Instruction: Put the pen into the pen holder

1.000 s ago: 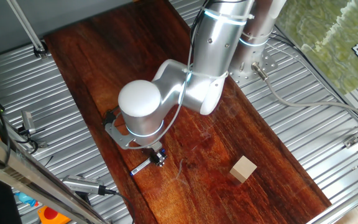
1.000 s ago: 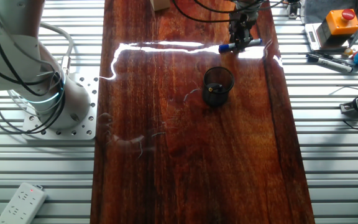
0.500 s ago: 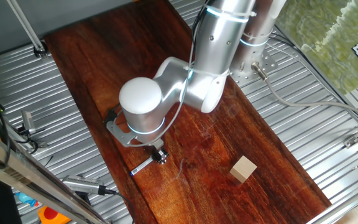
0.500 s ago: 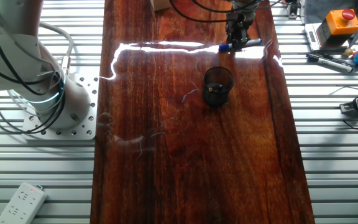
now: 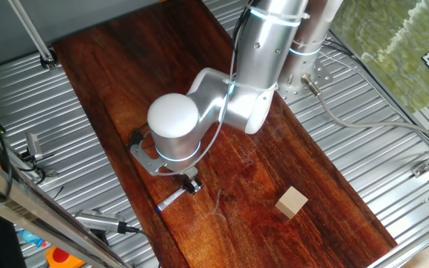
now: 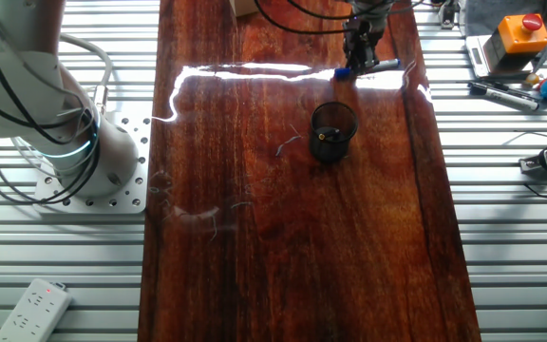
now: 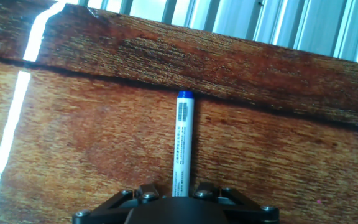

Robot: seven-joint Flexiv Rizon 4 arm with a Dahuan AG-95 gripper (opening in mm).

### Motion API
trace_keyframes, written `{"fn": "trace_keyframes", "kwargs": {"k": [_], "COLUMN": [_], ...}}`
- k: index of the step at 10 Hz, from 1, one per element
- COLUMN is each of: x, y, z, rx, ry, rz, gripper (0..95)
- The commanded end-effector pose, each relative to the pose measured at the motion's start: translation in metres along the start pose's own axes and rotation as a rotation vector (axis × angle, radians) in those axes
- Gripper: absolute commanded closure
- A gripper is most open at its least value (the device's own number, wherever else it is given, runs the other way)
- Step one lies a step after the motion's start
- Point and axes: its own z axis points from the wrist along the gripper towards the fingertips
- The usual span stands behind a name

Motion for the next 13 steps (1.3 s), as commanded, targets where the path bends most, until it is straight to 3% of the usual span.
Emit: {"fn": "trace_keyframes", "kwargs": {"k": [1, 3, 5, 6, 8, 9, 10, 12, 13], "x": [0.000, -0.001, -0.001, 0.000, 0.001, 0.003, 0.007, 0.013, 0.022], "y": [0.000, 0.000, 0.001, 0.001, -0.004, -0.007, -0.012, -0.024, -0.037], "z": [-0.001, -0.004, -0.015, -0.025, -0.046, -0.056, -0.074, -0.091, -0.100], "rx": [-0.002, -0.010, -0.025, -0.032, -0.038, -0.042, -0.047, -0.054, -0.061], "ry": [0.002, 0.011, 0.043, 0.076, 0.090, 0.111, 0.157, 0.171, 0.186], "rz": [-0.004, 0.004, 0.014, 0.022, 0.009, -0.003, -0.011, -0.017, -0.040], "gripper": [95.0, 95.0, 95.0, 95.0, 95.0, 95.0, 95.0, 95.0, 95.0]}}
